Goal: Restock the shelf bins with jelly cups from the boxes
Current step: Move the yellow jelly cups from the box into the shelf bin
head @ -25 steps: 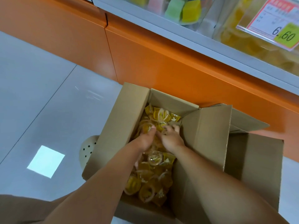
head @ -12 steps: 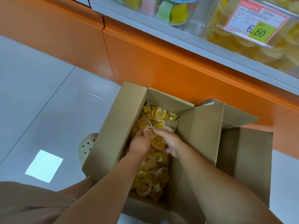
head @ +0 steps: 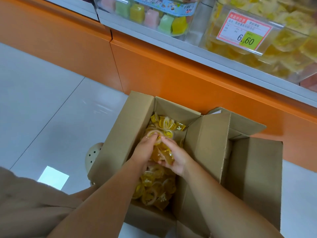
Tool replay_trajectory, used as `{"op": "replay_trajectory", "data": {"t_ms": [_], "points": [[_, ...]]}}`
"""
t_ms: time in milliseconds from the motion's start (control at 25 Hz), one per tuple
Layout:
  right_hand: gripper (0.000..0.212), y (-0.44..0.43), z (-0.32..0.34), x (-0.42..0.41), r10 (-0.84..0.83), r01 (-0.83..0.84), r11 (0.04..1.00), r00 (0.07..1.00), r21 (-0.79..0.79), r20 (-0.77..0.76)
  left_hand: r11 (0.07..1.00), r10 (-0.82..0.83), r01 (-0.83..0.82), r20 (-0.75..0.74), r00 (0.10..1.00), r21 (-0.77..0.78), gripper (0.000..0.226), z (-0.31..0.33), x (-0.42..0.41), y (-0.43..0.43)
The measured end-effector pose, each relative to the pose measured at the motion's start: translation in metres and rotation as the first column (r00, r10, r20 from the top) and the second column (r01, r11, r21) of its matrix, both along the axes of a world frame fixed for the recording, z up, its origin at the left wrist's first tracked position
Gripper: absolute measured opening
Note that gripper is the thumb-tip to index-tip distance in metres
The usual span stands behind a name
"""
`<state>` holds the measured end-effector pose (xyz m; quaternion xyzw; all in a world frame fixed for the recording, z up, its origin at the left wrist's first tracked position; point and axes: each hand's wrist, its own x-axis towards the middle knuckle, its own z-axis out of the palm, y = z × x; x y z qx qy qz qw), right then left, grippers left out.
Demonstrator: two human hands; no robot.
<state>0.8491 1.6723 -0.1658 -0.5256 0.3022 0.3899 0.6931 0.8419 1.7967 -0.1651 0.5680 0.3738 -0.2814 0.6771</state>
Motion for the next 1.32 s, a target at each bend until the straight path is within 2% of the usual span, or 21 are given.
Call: {"op": "replay_trajectory", "data": {"t_ms": [200, 320, 440, 560, 640, 720, 840, 960, 1000, 1040, 1120, 1200, 1320], "points": [[0.041, -0.016, 0.068, 0.005, -0.009, 0.013, 1.0, 0.963, -0.012, 0.269, 0.987, 0.113, -0.09, 0.177, 0.978, -0.135, 0.025, 0.052, 0.005, -0.01], [0.035, -0.025, 0.117, 0.004, 0.061, 0.039, 0.979, 0.884, -0.202, 0.463, 0.96, 0.171, -0.118, 0.199, 0.965, -0.254, 0.033, 0.088, 0.009, -0.024], [0.02, -0.029, 0.154, -0.003, 0.154, 0.215, 0.89, 0.686, -0.401, 0.711, 0.852, 0.272, -0.166, 0.148, 0.951, -0.497, 0.041, 0.126, 0.007, -0.042], [0.026, -0.028, 0.187, -0.012, 0.272, 0.317, 0.825, 0.503, -0.467, 0.821, 0.697, 0.331, -0.156, 0.12, 0.936, -0.7, 0.037, 0.165, 0.001, -0.061], [0.033, -0.029, 0.207, -0.014, 0.298, 0.357, 0.811, 0.428, -0.462, 0.853, 0.684, 0.34, -0.14, 0.142, 0.93, -0.716, 0.037, 0.186, 0.004, -0.068], [0.036, -0.033, 0.23, -0.011, 0.288, 0.376, 0.821, 0.377, -0.43, 0.88, 0.719, 0.318, -0.113, 0.18, 0.931, -0.686, 0.037, 0.208, 0.012, -0.069], [0.037, -0.038, 0.263, -0.002, 0.279, 0.36, 0.842, 0.348, -0.402, 0.895, 0.802, 0.236, -0.043, 0.25, 0.939, -0.595, 0.036, 0.245, 0.025, -0.067], [0.029, -0.048, 0.297, 0.011, 0.262, 0.319, 0.878, 0.303, -0.357, 0.916, 0.811, 0.209, -0.001, 0.287, 0.935, -0.585, 0.039, 0.275, 0.037, -0.063], [0.025, -0.054, 0.306, 0.017, 0.233, 0.287, 0.901, 0.315, -0.326, 0.92, 0.802, 0.216, -0.002, 0.287, 0.933, -0.598, 0.038, 0.281, 0.04, -0.06], [0.023, -0.059, 0.316, 0.021, 0.177, 0.244, 0.929, 0.365, -0.277, 0.914, 0.795, 0.222, 0.002, 0.294, 0.93, -0.607, 0.038, 0.284, 0.043, -0.057], [0.027, -0.069, 0.326, 0.029, 0.055, 0.145, 0.977, 0.535, -0.156, 0.843, 0.786, 0.192, 0.055, 0.328, 0.925, -0.616, 0.04, 0.283, 0.05, -0.05], [0.04, -0.078, 0.324, 0.035, 0.062, 0.052, 0.991, 0.647, -0.126, 0.76, 0.783, 0.121, 0.141, 0.37, 0.921, -0.606, 0.049, 0.279, 0.057, -0.047], [0.045, -0.089, 0.319, 0.043, 0.054, -0.023, 0.998, 0.671, -0.052, 0.74, 0.755, 0.048, 0.236, 0.41, 0.911, -0.613, 0.059, 0.276, 0.065, -0.048]]}}
